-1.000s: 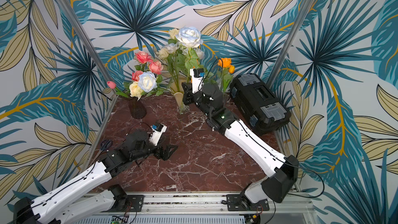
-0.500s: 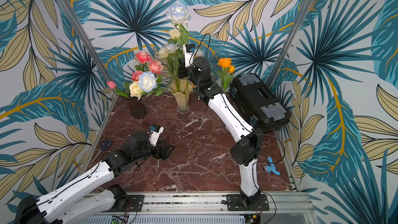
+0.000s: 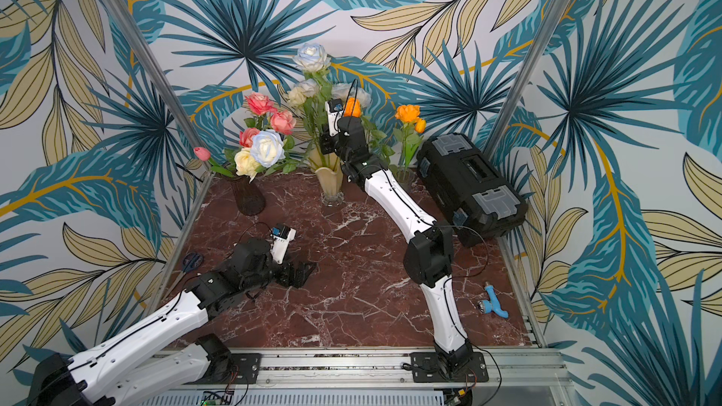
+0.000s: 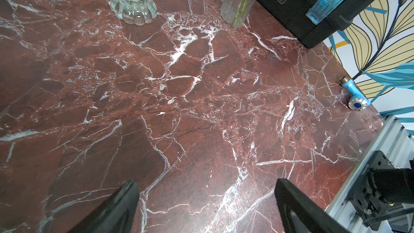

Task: Arrange the flowers in different vases according to their variety
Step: Insert the flower into the vase.

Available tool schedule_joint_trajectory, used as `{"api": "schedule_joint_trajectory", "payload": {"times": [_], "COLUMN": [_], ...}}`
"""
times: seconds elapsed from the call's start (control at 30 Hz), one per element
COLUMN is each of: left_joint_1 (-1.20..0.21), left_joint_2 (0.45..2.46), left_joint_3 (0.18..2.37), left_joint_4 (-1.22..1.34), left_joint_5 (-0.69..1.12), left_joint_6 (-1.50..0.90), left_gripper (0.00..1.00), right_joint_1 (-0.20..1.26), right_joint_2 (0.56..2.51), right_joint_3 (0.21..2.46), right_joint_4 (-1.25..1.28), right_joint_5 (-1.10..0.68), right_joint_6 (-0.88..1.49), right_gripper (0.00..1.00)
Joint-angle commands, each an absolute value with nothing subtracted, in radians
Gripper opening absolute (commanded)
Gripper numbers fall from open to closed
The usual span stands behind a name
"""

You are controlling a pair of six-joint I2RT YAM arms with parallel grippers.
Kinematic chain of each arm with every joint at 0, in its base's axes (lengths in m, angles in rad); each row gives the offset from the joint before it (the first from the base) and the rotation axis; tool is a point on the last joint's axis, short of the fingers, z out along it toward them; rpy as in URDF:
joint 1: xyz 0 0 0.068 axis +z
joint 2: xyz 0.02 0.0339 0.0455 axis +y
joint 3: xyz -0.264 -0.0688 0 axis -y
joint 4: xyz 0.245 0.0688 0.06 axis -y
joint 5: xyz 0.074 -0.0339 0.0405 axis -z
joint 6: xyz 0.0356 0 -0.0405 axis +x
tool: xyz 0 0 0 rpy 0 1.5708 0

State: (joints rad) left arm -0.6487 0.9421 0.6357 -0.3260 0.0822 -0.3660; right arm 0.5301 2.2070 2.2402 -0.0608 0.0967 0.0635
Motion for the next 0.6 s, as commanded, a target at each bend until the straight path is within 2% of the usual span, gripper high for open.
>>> {"api": "schedule_joint_trajectory", "payload": {"times": [0.0, 0.1, 0.13, 0.37, 0.57], "left_joint_1": [-0.637, -0.634, -0.632, -0.623, -0.605], "left_joint_2": [0.955, 0.967, 0.970, 0.986, 0.990], "left_joint_3": [0.670, 0.674, 0.675, 0.676, 0.673], "left_joint_4": [-0.315, -0.304, -0.300, -0.287, -0.247], "left_joint_5": [0.077, 0.082, 0.085, 0.082, 0.032], "left_joint_6": [-0.348, -0.344, -0.342, -0.336, -0.320], "left_gripper": [1.00, 1.00, 1.00, 1.00, 1.00], "right_joint_1": [0.531, 0.531, 0.531, 0.552, 0.583], "right_joint_2": [2.178, 2.137, 2.127, 1.970, 1.756], "right_joint_3": [2.177, 2.115, 2.105, 1.952, 1.713], "right_joint_4": [-0.001, 0.034, 0.038, 0.068, 0.069], "right_joint_5": [0.119, 0.115, 0.113, 0.098, 0.042], "right_joint_6": [0.074, 0.085, 0.088, 0.108, 0.158], "right_gripper": [0.45, 0.59, 0.61, 0.63, 0.66]}}
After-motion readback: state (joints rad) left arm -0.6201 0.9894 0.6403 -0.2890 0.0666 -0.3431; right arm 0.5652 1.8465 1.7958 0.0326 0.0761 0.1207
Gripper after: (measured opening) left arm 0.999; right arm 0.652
